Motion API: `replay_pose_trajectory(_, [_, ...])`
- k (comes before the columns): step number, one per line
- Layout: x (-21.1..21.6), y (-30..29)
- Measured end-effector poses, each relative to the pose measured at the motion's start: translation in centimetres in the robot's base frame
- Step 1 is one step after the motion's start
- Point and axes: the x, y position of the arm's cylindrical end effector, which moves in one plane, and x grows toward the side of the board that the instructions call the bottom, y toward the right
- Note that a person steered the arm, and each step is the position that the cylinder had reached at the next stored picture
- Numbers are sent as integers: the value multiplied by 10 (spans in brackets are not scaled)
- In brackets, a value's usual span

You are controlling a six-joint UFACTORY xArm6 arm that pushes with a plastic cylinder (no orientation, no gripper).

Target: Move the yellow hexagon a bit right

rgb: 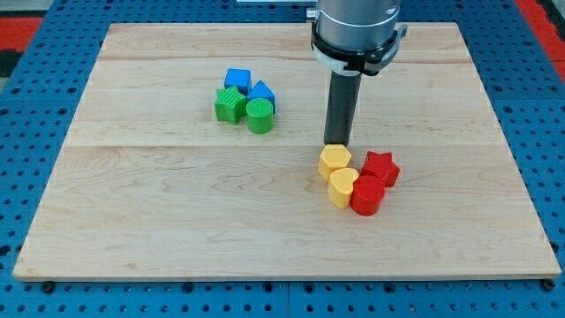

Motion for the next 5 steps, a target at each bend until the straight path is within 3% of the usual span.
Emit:
replay_pose_trajectory(1, [1, -1])
replay_pose_trajectory(3, [5, -82])
replay_pose_trajectory(5, [26, -37])
